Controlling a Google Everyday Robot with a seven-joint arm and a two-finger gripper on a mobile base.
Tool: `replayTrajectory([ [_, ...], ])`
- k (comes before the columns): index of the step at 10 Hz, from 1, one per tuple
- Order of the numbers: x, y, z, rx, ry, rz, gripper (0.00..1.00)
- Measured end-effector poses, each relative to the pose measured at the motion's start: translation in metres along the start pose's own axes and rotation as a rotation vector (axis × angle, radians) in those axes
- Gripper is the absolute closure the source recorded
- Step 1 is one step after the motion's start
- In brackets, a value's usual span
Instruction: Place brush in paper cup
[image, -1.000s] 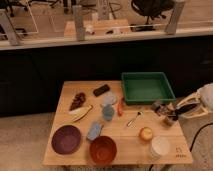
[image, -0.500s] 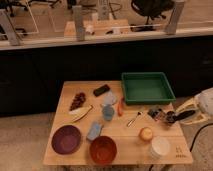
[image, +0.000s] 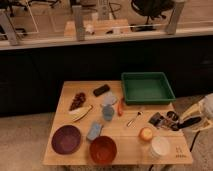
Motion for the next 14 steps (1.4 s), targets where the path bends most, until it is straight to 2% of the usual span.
replayTrajectory([
  [2, -0.003, 0.011, -0.003, -0.008, -0.002, -0.026, 0.98],
  [4, -0.004, 0.010, -0.001, -0.012, -0.011, -0.038, 0.98],
  [9, -0.035, 0.033, 0.002, -0.030, -0.063, -0.083, 0.98],
  [14, -0.050, 0.047, 0.006, -0.034, -0.084, -0.075, 0.98],
])
